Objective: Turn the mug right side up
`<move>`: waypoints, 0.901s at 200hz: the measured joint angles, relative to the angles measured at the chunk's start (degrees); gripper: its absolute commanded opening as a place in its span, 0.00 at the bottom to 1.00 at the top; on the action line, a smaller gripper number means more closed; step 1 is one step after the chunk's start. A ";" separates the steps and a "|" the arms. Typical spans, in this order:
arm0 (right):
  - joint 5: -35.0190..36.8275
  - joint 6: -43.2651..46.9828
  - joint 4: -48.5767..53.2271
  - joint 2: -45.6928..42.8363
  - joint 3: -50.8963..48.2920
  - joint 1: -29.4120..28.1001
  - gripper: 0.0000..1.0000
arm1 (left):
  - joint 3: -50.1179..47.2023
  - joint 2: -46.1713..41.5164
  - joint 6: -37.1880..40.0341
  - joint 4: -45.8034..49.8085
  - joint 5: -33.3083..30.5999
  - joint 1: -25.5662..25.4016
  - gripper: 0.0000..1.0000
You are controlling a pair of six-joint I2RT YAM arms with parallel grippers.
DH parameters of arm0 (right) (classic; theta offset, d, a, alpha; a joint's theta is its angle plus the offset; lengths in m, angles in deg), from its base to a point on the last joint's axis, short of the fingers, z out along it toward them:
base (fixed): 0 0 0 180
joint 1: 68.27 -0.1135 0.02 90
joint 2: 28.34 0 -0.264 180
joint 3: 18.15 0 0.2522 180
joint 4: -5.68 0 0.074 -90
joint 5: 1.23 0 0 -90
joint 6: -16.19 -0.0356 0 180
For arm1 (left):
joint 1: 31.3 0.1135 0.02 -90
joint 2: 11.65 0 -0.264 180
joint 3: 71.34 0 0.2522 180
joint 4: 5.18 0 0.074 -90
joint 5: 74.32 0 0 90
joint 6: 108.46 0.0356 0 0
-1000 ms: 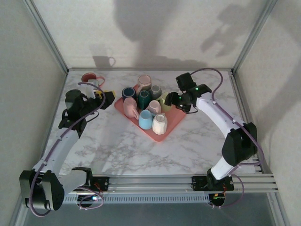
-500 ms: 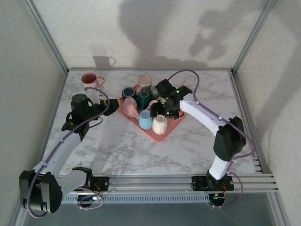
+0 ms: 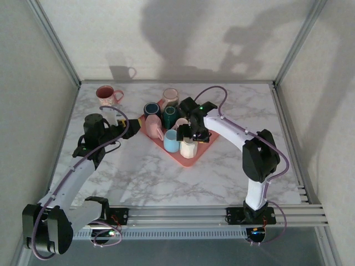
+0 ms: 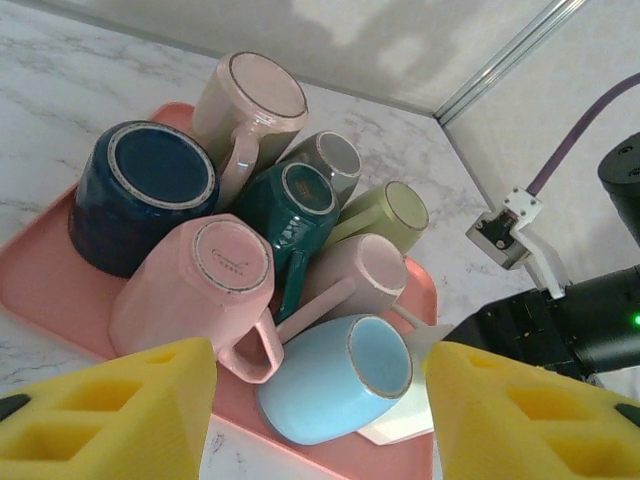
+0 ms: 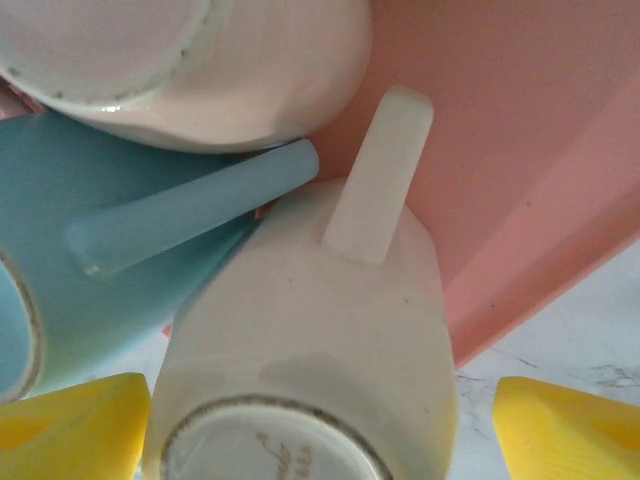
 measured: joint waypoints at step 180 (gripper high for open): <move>-3.61 43.67 8.28 0.96 4.09 5.46 0.78 | -0.76 -1.46 0.17 0.42 -1.46 -0.26 0.57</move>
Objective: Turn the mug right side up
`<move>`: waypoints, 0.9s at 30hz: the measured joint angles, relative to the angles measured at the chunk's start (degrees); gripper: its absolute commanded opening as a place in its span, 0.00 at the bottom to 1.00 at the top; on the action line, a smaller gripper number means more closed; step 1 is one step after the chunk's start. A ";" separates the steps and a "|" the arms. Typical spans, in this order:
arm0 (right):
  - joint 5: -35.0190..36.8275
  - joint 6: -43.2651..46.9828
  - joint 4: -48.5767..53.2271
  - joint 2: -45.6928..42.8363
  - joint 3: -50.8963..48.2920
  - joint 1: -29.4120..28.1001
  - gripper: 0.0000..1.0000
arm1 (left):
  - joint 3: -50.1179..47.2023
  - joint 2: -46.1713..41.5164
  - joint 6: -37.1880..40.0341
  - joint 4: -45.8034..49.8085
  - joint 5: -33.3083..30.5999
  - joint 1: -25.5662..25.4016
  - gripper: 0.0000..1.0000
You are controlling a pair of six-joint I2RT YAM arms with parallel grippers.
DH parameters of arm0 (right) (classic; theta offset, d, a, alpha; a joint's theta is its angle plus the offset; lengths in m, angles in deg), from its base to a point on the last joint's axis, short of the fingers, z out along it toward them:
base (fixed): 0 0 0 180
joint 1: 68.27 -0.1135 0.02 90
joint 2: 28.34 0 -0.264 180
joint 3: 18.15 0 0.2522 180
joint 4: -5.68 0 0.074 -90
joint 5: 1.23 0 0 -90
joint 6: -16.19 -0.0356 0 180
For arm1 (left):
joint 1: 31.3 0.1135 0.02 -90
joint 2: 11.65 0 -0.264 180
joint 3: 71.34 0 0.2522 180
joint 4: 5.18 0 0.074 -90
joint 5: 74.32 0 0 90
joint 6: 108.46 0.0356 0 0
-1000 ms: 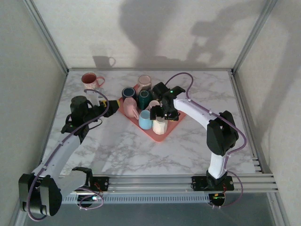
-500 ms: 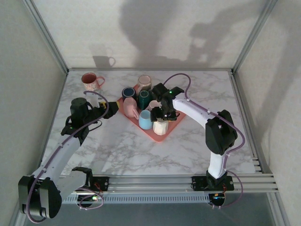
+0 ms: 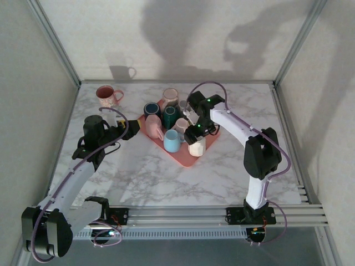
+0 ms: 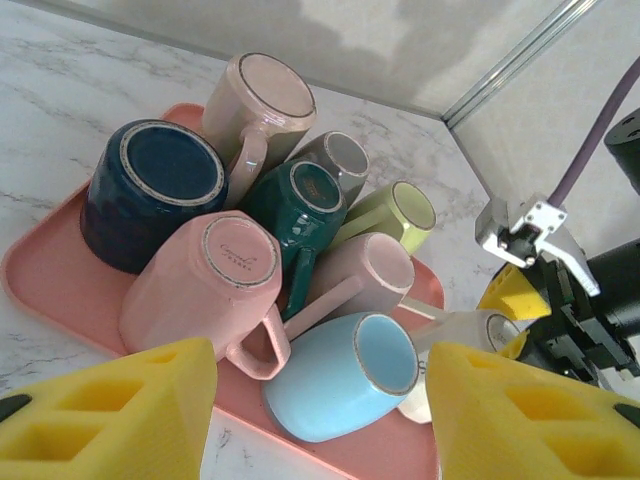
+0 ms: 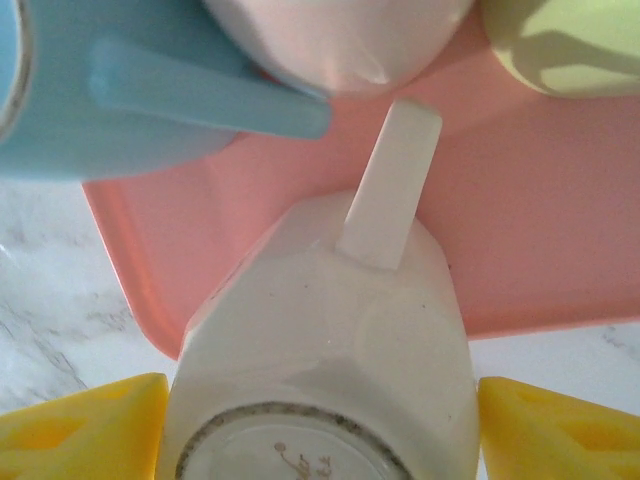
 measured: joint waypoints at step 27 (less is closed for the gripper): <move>-1.95 2.21 -2.93 1.84 1.18 0.02 0.89 | -0.33 0.00 0.74 0.20 -1.11 -0.04 0.57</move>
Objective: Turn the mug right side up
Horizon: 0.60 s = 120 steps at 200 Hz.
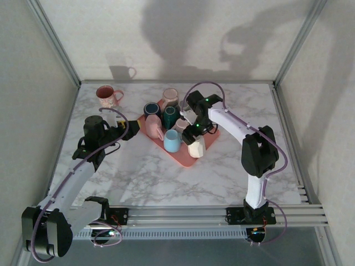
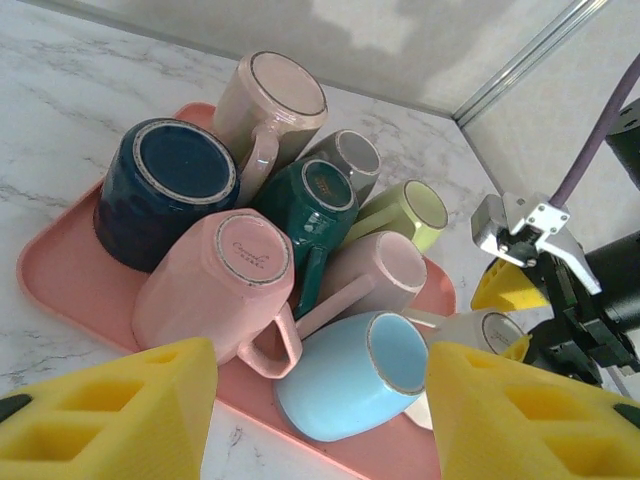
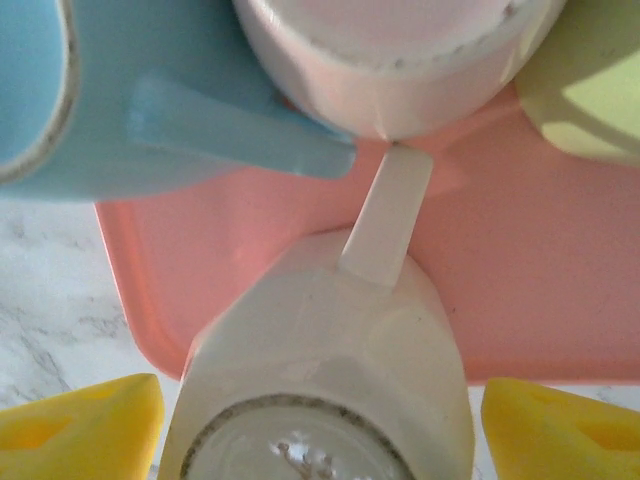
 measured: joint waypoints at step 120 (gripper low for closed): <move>2.54 -36.85 -2.27 -18.71 -3.54 0.04 0.89 | 0.00 -1.55 -0.44 1.05 -0.61 0.00 0.58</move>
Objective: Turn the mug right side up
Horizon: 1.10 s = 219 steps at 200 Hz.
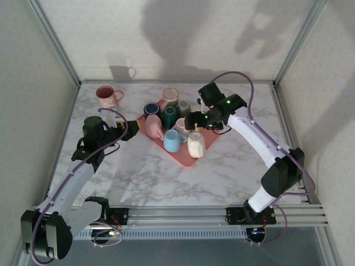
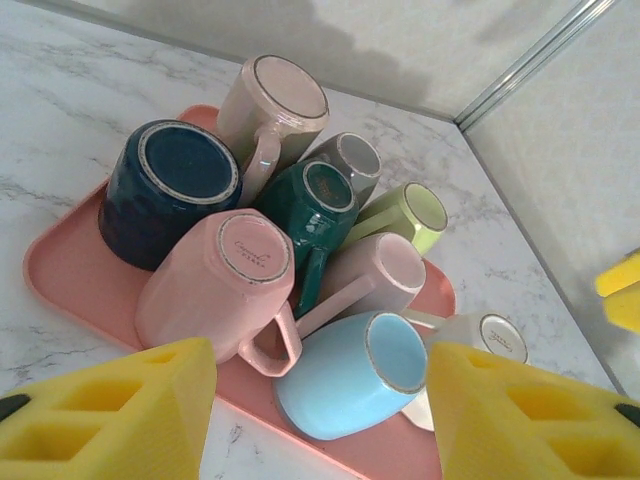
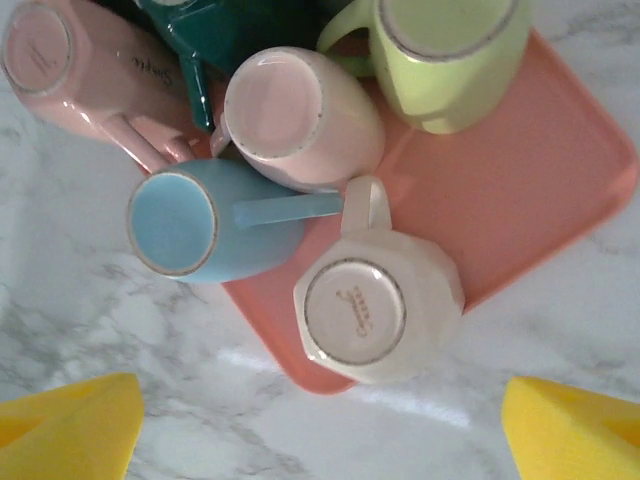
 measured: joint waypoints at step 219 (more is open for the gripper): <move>-4.17 -62.20 -18.40 1.20 -19.96 -0.02 0.97 | 0.02 -0.28 2.19 0.66 -1.14 0.00 0.59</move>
